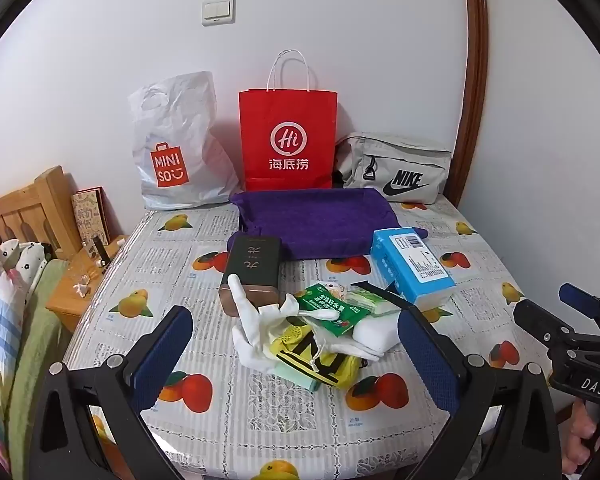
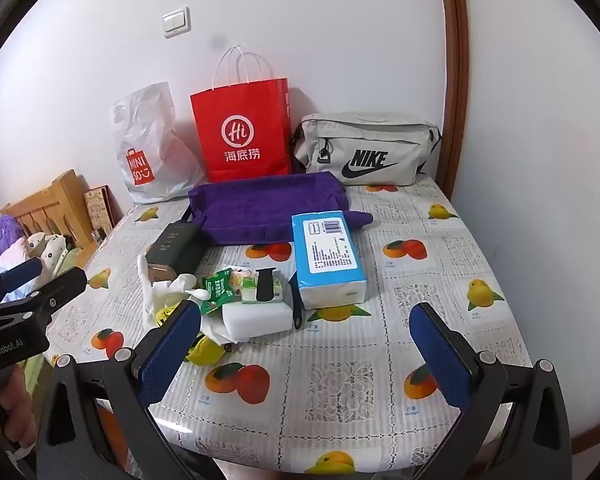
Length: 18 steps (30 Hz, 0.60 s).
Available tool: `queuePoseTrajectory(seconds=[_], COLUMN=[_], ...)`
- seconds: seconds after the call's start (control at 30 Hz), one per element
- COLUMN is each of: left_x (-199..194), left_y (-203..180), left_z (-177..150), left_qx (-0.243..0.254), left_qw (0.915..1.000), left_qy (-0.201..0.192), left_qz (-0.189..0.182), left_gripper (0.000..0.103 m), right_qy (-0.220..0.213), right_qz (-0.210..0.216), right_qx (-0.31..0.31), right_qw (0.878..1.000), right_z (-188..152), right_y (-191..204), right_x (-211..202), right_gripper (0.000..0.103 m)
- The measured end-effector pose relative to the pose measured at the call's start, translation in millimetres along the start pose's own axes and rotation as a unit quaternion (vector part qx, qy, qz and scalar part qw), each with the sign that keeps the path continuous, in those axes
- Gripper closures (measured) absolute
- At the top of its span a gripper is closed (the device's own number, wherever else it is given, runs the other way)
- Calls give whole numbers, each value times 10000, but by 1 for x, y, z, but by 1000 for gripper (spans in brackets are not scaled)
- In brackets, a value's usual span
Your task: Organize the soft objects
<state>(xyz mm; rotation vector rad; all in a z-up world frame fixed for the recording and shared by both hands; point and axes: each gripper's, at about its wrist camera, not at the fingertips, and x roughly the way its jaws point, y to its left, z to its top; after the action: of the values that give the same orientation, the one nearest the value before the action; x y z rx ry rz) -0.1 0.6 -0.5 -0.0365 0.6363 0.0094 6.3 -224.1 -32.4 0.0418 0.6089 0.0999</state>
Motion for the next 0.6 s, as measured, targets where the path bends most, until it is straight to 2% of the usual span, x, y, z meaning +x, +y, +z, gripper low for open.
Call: queuePoseTrajectory(seconds=[0.27,0.3,0.6], left_x=[-1,-3,-6], left_y=[6,5,-1], left_z=[0,2,-1], left_qx=[-107,-4,48], left_qw=[9999,9999,10000], left_qy=[74,76,10], left_qz=[-1,-127,-56], left_gripper=[0,0,0], right_qy=[48,45,54], right_qz=[26,26,7], right_qx=[-5,-7,-1], right_qw=[10000,10000,10000], right_z=[-1,-2,-1], right_y=[-1,-1,-1], right_x=[-2,-1,-5], right_gripper=[0,0,0])
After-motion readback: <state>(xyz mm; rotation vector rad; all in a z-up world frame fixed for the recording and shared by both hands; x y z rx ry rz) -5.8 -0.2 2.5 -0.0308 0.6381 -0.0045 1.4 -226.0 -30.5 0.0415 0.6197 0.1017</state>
